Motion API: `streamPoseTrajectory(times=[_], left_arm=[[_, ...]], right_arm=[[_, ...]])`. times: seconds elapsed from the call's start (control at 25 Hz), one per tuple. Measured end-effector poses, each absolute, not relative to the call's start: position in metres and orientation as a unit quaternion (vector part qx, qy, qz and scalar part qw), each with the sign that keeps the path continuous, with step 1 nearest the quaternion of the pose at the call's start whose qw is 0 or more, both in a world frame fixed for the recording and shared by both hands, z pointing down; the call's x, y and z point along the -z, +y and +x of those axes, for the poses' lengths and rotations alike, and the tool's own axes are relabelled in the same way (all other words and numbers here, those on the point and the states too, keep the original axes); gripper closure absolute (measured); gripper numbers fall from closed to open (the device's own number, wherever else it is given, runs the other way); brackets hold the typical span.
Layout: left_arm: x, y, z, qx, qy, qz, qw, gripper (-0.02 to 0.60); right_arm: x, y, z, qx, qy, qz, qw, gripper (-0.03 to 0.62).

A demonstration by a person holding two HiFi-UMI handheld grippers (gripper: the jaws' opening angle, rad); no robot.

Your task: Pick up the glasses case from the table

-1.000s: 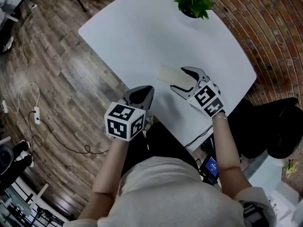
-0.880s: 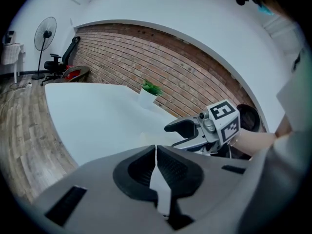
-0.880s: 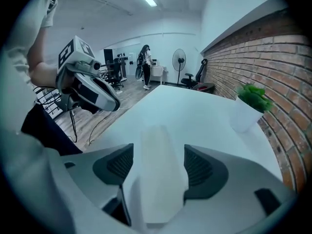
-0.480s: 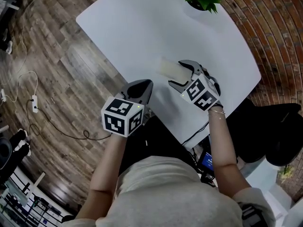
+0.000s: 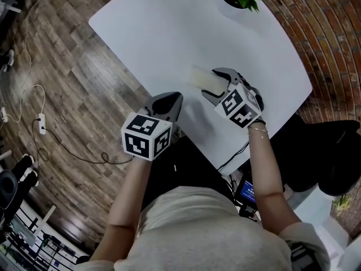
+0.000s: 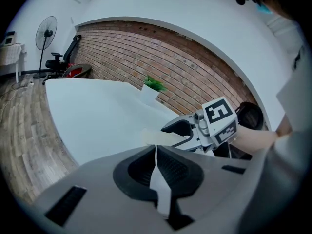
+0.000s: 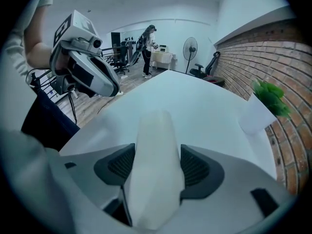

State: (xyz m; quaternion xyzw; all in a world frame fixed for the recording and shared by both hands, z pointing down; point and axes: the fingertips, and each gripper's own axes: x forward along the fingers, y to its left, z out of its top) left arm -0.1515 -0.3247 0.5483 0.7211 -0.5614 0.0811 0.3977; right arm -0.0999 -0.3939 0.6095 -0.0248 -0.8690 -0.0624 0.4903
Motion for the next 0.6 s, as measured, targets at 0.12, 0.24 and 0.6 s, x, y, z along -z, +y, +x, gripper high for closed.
streamPoseTrajectory(times=[0.12,0.24,0.6], left_arm=[[-0.55,-0.324,-0.152,-0.086,-0.557,0.723,0.399,0.569],[-0.549,-0.325,-0.15,-0.092,-0.543,0.734,0.397,0.569],[-0.551,-0.335,-0.15,-0.053,-0.503,0.748,0.431,0.457]], right_arm=[[-0.608,-0.394,-0.099,0.073,-0.869,-0.023,0.488,0.306],[-0.604,-0.392,-0.101,0.082,-0.872,-0.02,0.482,0.31],[-0.595,-0.392,-0.101,0.048,-0.887,0.023,0.459,0.315]])
